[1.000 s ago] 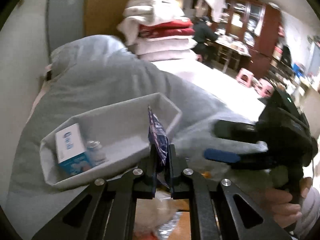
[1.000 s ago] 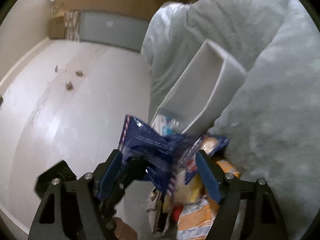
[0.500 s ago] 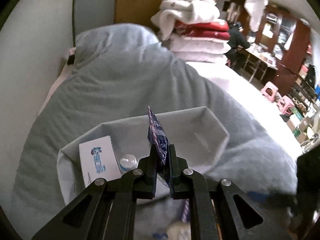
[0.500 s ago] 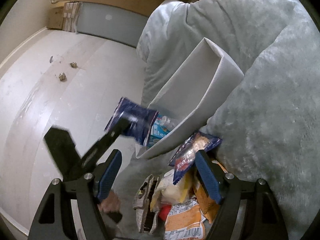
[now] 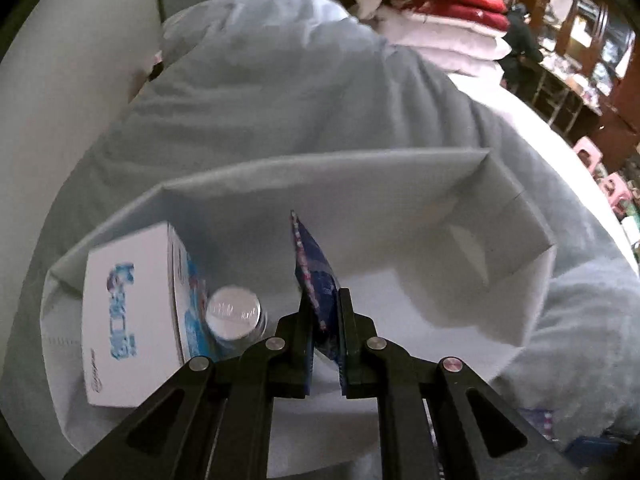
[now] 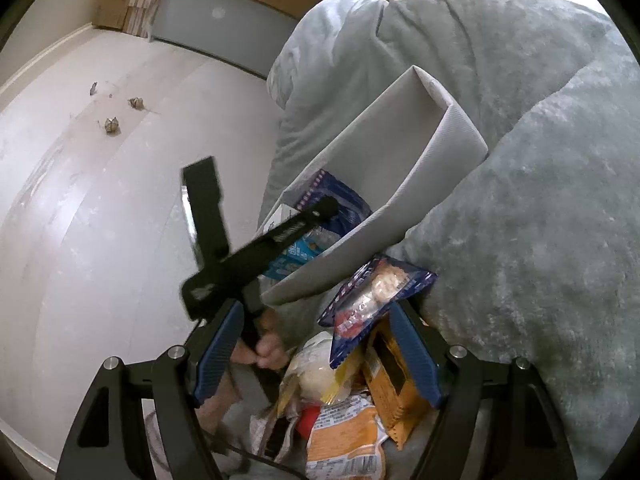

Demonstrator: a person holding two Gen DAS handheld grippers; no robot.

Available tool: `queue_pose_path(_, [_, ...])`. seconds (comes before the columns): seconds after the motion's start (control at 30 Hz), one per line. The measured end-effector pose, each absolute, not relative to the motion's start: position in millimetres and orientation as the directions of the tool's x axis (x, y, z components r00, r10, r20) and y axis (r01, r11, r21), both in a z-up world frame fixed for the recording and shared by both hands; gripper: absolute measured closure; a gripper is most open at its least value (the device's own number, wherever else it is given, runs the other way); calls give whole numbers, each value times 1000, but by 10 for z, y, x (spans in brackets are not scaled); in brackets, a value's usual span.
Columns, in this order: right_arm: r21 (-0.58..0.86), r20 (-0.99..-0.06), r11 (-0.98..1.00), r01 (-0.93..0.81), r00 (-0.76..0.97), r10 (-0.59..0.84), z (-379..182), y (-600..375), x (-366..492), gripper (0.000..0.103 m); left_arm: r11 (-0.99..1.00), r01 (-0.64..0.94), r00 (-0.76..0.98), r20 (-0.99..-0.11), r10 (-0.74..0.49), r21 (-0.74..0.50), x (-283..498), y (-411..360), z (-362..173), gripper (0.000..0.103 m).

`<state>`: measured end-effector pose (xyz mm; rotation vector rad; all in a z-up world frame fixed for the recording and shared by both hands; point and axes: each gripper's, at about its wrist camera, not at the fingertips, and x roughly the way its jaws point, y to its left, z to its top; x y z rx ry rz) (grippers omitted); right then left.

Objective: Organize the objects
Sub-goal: 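Lower the blue bag into the bin and open the left tool, then grasp the small blue cookie packet on the pile with the right tool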

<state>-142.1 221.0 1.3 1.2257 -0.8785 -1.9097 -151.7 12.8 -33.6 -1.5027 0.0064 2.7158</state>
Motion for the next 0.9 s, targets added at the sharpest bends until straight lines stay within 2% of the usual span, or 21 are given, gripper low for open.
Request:
queue_pose_path(0.1, [823,-468,-536,189,-307,-828,-2,2197,-1425,29,-999,-34,-494,-870,-5,25,-1511,131,-430,88])
queue_pose_path(0.17, [819,-477,-542,190,-302,-826,-10,2180,-1425,29,-1000,-30,-507,-862,24,-11,-1505,85,-382,83])
queue_pose_path(0.23, [814,-484,-548,194,-297,-823,-7,2156,-1424,29,-998,-34,-521,-851,65,-56,-1472,43,-310,64])
queue_pose_path(0.33, [809,-491,-554,196,-293,-821,-7,2132,-1430,29,-992,-67,-554,-823,125,-105,-1379,19,-144,57])
queue_pose_path(0.57, [806,-497,-559,195,-289,-818,-13,2138,-1431,29,-982,-147,-672,-718,185,-115,-957,-19,457,50])
queue_pose_path(0.67, [798,-507,-569,198,-289,-812,-11,2124,-1429,29,-981,-145,-718,-669,192,-126,-632,-157,655,40])
queue_pose_path(0.73, [790,-517,-580,201,-290,-805,-10,2106,-1425,29,-982,-135,-738,-647,189,-132,-441,-263,696,35])
queue_pose_path(0.9, [756,-559,-623,200,-298,-774,-12,2040,-1431,29,-984,-77,-763,-626,160,-158,-186,-500,507,34])
